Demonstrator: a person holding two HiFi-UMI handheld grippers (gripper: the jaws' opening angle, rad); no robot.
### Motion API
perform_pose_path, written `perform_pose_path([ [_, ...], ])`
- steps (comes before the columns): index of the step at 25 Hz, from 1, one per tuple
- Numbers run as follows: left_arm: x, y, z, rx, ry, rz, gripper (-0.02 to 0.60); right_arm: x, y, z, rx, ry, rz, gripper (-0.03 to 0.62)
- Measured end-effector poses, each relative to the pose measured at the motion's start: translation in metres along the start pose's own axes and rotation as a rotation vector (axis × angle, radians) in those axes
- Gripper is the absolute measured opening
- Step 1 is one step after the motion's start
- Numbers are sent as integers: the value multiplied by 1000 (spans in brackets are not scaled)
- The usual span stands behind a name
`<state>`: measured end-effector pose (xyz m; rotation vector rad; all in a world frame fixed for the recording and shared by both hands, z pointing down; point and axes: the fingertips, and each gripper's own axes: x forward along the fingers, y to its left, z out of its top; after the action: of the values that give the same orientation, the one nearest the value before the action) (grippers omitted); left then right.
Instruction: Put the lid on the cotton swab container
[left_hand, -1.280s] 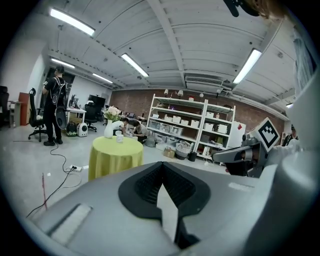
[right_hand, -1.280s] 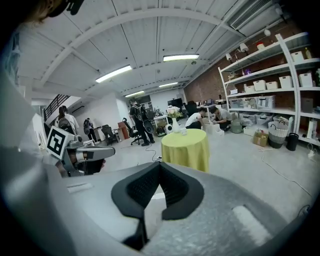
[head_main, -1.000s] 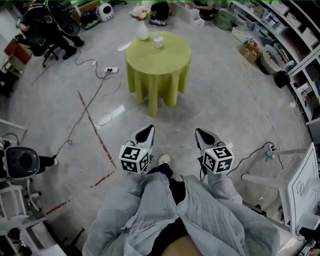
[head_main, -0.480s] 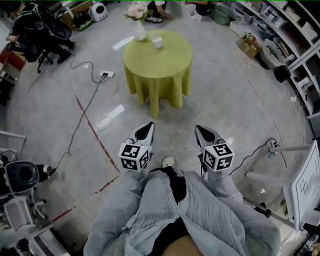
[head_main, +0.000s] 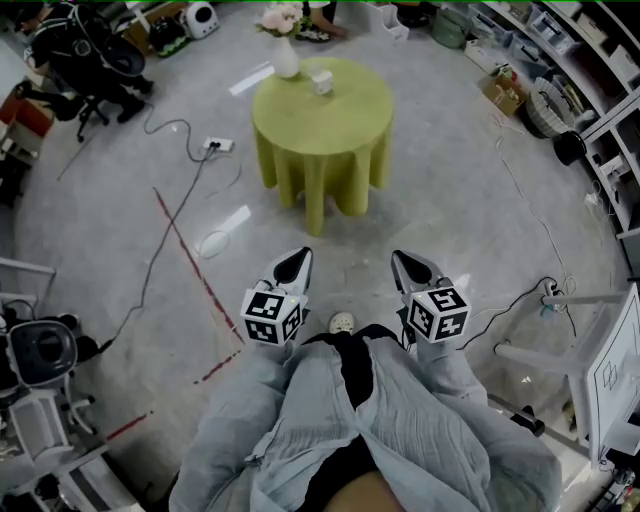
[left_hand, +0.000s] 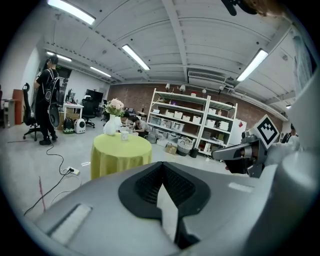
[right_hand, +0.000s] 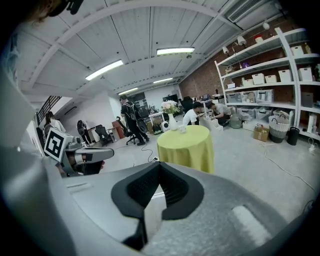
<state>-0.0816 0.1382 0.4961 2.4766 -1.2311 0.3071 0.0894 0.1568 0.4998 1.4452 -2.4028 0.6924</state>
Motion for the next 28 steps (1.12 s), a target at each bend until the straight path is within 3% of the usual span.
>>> perform_pose_path([
  [14, -25, 3, -19, -11, 25, 33, 18, -1, 17, -15, -4, 31, 24, 2],
  [28, 3, 25, 2, -8, 16, 54, 18, 36, 2, 9, -20, 47, 56, 2],
])
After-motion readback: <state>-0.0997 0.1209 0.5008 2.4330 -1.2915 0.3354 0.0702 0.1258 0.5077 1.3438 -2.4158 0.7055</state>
